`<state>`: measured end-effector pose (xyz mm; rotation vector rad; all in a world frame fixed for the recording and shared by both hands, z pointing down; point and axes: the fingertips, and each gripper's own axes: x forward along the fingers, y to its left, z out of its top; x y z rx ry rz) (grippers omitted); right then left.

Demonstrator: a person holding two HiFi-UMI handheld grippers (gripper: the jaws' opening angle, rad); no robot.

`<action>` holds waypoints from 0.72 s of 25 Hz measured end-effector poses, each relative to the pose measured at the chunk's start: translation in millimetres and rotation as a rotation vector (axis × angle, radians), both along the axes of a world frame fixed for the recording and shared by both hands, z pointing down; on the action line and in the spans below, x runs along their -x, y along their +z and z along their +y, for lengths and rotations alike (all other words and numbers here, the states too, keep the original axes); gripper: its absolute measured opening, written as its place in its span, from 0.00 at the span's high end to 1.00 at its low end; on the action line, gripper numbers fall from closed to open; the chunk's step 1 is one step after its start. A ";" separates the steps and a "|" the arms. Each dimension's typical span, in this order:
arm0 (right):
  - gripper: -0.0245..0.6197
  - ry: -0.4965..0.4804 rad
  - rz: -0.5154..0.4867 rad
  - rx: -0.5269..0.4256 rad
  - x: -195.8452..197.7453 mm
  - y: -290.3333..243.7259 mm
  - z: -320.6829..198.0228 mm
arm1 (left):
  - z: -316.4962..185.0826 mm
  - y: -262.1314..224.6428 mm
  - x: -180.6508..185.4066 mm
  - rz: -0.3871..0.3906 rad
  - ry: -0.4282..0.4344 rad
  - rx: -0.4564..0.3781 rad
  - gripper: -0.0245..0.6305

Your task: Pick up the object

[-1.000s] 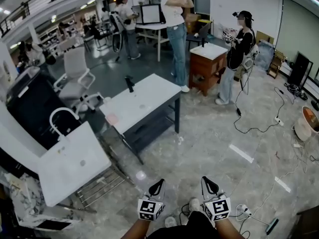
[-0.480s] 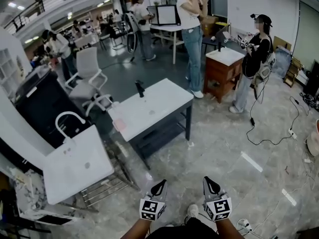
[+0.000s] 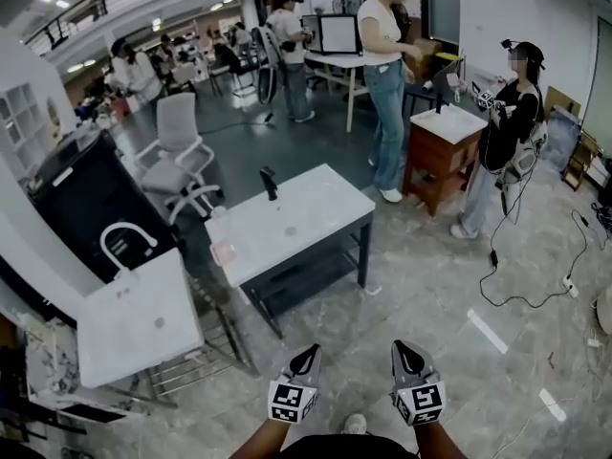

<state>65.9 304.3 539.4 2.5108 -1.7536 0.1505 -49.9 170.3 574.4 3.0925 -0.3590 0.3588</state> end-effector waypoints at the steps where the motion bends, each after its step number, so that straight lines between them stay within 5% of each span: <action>1: 0.96 -0.007 -0.003 -0.002 -5.7 1.5 -0.8 | -1.2 1.0 -5.0 -0.003 -0.009 -0.001 0.93; 8: 0.96 -0.027 -0.079 0.008 -38.5 22.4 -9.1 | -11.4 9.8 -12.0 -0.043 -0.079 -0.010 0.94; 18: 0.96 -0.100 -0.054 0.020 -59.3 15.9 -52.9 | -50.4 8.3 -31.2 -0.040 -0.151 -0.015 0.93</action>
